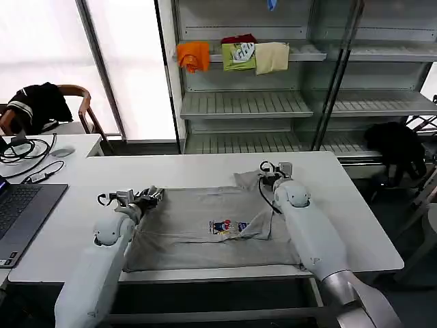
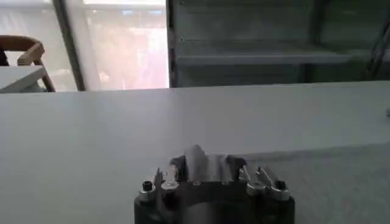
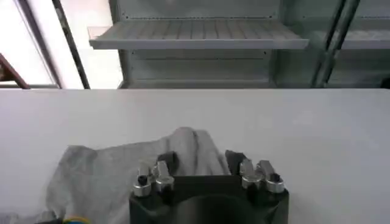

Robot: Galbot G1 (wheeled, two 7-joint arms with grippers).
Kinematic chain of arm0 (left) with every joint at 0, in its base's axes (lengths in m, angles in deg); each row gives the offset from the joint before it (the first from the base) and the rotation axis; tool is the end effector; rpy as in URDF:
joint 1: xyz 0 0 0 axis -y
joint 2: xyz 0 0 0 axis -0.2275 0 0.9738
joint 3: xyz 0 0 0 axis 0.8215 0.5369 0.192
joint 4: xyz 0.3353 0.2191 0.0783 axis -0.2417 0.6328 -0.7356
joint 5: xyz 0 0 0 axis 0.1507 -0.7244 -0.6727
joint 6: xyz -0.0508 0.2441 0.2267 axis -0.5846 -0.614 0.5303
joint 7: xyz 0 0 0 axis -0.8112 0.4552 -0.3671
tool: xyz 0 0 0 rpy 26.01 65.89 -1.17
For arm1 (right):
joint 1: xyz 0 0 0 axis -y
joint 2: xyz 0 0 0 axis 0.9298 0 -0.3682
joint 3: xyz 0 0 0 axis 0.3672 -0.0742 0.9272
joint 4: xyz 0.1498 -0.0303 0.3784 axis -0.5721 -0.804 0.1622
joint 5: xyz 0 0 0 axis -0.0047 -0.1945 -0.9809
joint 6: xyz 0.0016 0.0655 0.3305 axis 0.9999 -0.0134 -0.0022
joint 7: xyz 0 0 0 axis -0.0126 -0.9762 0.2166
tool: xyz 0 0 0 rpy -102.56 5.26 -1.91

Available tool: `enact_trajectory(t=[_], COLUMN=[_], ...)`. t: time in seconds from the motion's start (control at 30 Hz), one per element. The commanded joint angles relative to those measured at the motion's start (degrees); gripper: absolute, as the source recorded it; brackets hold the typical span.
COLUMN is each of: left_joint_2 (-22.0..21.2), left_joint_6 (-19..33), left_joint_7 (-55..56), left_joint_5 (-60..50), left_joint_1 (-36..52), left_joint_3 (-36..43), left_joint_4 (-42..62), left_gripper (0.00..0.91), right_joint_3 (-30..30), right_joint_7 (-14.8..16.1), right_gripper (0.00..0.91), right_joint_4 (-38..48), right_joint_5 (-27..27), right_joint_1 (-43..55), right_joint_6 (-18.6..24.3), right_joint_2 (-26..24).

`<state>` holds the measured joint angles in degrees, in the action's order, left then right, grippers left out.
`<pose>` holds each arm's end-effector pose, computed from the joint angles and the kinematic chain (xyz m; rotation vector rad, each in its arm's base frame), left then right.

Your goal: Fold and organize the clothes.

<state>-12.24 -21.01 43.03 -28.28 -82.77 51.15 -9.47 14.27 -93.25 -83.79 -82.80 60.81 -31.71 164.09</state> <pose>0.4686 0.1168 -0.3350 -0.1593 -2.6347 -0.0118 0.5824 -0.0147 -0.2971 0.1022 -2.5963 0.0259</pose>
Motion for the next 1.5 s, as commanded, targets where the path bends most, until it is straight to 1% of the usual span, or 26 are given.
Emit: enact_trajectory(t=[0.03, 0.37, 0.67, 0.73, 0.97, 1.13, 1.33, 1.37, 1.5], left_joint_2=[-0.04, -0.72, -0.88, -0.8, 0.63, 1.62, 3.05, 3.17, 3.87], left_joint_6=[-0.2, -0.1, 1.81, 1.95, 1.76, 1.67, 1.2, 1.2, 1.29], left_joint_7=[-0.11, -0.19, 0.35, 0.56, 1.1, 1.5, 1.6, 1.6, 1.58], left_joint_5=[0.03, 0.07, 1.62, 2.06, 3.89, 3.71, 3.99, 3.99, 3.94], left_joint_1=[-0.44, -0.69, -0.29, -0.33, -1.82, -3.79, -6.42, -6.76, -8.44], left_joint_3=[0.26, 0.13, -0.65, -0.95, -1.46, -1.74, -2.42, -2.5, -3.29], left_joint_4=[-0.26, -0.19, -2.32, -3.81, -9.94, -14.5, -19.73, -20.12, -21.96], left_gripper=[0.02, 0.02, 0.02, 0.01, 0.02, 0.01, 0.02, 0.01, 0.02], right_joint_3=[-0.04, -0.01, 0.72, 1.31, 2.94, 3.62, 3.8, 3.85, 4.25], right_joint_7=[-0.13, -0.09, 0.18, 0.2, 0.04, -0.87, -1.91, -2.05, -2.5], right_gripper=[0.0, 0.0, 0.0, 0.0, 0.0, 0.0, 0.0, 0.0, 0.0], right_joint_4=[-0.52, -2.78, -6.45, -8.22, -15.28, -22.29, -29.09, -30.07, -33.42], right_joint_5=[-0.09, -0.75, -1.27, -1.34, -1.91, -2.31, -2.35, -2.37, -2.34], right_joint_1=[-0.76, -1.75, -2.56, -2.71, -4.02, -6.46, -9.06, -9.53, -12.1], right_joint_6=[-0.16, -0.17, -0.13, -0.13, -0.08, -0.15, -0.17, -0.19, -0.18], right_joint_2=[-0.09, -0.61, -1.19, -1.32, -1.71, -2.31, -3.6, -3.8, -4.59])
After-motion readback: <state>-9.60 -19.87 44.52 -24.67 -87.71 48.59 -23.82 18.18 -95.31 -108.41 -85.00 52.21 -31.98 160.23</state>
